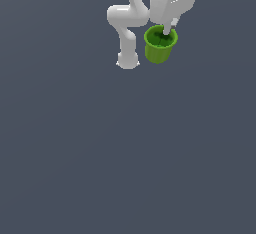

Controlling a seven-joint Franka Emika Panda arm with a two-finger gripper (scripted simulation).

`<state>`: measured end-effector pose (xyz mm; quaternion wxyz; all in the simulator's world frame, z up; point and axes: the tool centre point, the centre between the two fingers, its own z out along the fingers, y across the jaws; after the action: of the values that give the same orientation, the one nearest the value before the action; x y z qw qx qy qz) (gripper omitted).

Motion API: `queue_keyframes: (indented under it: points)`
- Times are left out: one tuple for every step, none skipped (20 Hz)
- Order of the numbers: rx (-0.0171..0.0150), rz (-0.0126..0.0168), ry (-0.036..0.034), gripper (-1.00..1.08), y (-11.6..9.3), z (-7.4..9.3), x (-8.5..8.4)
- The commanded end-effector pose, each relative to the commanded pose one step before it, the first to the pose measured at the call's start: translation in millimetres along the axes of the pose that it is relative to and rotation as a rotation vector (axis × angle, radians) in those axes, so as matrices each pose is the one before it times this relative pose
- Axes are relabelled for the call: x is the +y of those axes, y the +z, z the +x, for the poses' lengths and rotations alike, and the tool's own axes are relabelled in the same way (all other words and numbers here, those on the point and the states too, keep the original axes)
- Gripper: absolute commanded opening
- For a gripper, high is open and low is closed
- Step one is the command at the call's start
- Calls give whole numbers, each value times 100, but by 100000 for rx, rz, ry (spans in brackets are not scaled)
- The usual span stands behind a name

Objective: Pick up the object and move it to a goal position.

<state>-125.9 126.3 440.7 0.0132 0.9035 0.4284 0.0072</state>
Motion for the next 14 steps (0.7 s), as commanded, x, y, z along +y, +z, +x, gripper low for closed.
queue_keyframes:
  points:
    - [55,-61,64,-100,-1909,338,-665]
    - [12,1,47,-100,-607,115,-190]
    - [0,0,0,-100,-554,126,-192]
    - [0,0,0,-100,-504,117,-173]
    - [18,4,67,-100,-460,78,-126]
    - [0,0,0,-100,-403,97,-137]
    - [0,0,0,-100,-353,87,-118]
    - [0,0,0,-100,-302,78,-99]
    - [0,0,0,-100,-251,69,-79]
    - [20,7,66,-100,-207,31,-29]
    - [0,0,0,-100,-151,51,-42]
    - [0,0,0,-100,-105,42,-24]
    - [0,0,0,-100,-62,32,-10]
    - [0,0,0,-100,-28,20,0]
